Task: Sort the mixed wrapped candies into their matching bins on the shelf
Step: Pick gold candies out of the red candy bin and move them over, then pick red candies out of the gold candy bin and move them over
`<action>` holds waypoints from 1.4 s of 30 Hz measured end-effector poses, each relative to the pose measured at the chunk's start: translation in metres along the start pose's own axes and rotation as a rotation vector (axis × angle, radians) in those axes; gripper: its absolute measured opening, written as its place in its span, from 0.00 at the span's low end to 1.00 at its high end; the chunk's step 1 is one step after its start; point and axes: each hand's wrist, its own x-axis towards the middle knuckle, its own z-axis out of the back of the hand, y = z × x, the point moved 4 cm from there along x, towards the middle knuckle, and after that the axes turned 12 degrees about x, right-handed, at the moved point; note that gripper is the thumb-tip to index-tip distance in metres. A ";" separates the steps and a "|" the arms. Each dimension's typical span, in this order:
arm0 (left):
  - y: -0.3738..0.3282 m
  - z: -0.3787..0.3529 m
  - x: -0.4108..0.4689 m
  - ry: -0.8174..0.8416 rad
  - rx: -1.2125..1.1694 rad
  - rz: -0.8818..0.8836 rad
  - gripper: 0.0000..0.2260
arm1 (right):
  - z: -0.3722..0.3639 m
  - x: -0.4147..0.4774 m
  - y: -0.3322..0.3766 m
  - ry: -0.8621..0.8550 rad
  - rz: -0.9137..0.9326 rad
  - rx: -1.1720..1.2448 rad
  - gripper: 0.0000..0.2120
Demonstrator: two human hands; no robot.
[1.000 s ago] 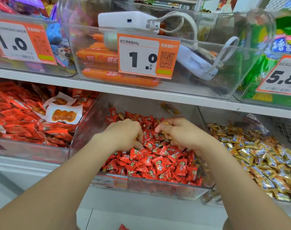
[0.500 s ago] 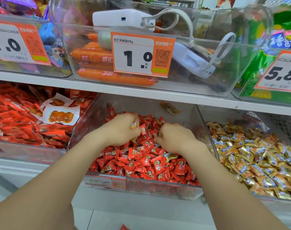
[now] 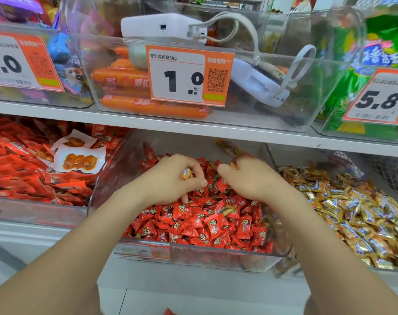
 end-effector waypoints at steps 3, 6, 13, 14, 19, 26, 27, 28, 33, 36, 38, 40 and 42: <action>-0.021 -0.016 0.000 0.027 0.026 -0.070 0.06 | 0.019 -0.022 -0.001 -0.204 0.053 0.085 0.15; -0.032 -0.037 0.002 0.062 0.291 -0.098 0.13 | 0.029 -0.045 -0.005 -0.327 0.142 0.179 0.07; -0.037 -0.047 0.010 0.173 0.343 -0.047 0.12 | 0.039 -0.076 -0.027 -0.213 0.236 0.212 0.11; -0.036 -0.046 0.010 0.160 0.337 -0.035 0.13 | 0.040 -0.080 -0.028 -0.226 0.252 0.194 0.10; -0.041 -0.032 -0.004 -0.066 0.207 0.042 0.16 | 0.055 -0.085 -0.045 -0.410 0.217 0.195 0.14; -0.098 -0.040 -0.031 -0.030 -0.318 -0.026 0.14 | 0.088 -0.074 -0.132 -0.457 -0.012 0.077 0.18; -0.115 -0.042 -0.033 0.009 -0.353 -0.039 0.14 | 0.093 -0.077 -0.140 -0.415 -0.011 0.043 0.22; -0.132 -0.046 -0.033 0.032 -0.356 -0.062 0.14 | 0.098 -0.079 -0.149 -0.374 -0.003 0.039 0.24; -0.221 -0.067 -0.021 -0.072 -0.055 -0.206 0.12 | 0.120 -0.105 -0.179 -0.411 0.086 0.234 0.26; -0.252 -0.092 0.006 -0.160 0.143 -0.182 0.10 | 0.132 -0.120 -0.202 -0.545 0.053 0.351 0.20; -0.261 -0.109 0.031 -0.172 0.181 -0.161 0.09 | 0.136 -0.128 -0.214 -0.610 0.022 0.389 0.17; -0.262 -0.125 0.056 -0.139 0.203 -0.164 0.08 | 0.139 -0.135 -0.220 -0.644 0.029 0.407 0.16; -0.257 -0.143 0.077 -0.009 0.354 -0.157 0.17 | 0.142 -0.138 -0.224 -0.671 0.040 0.433 0.15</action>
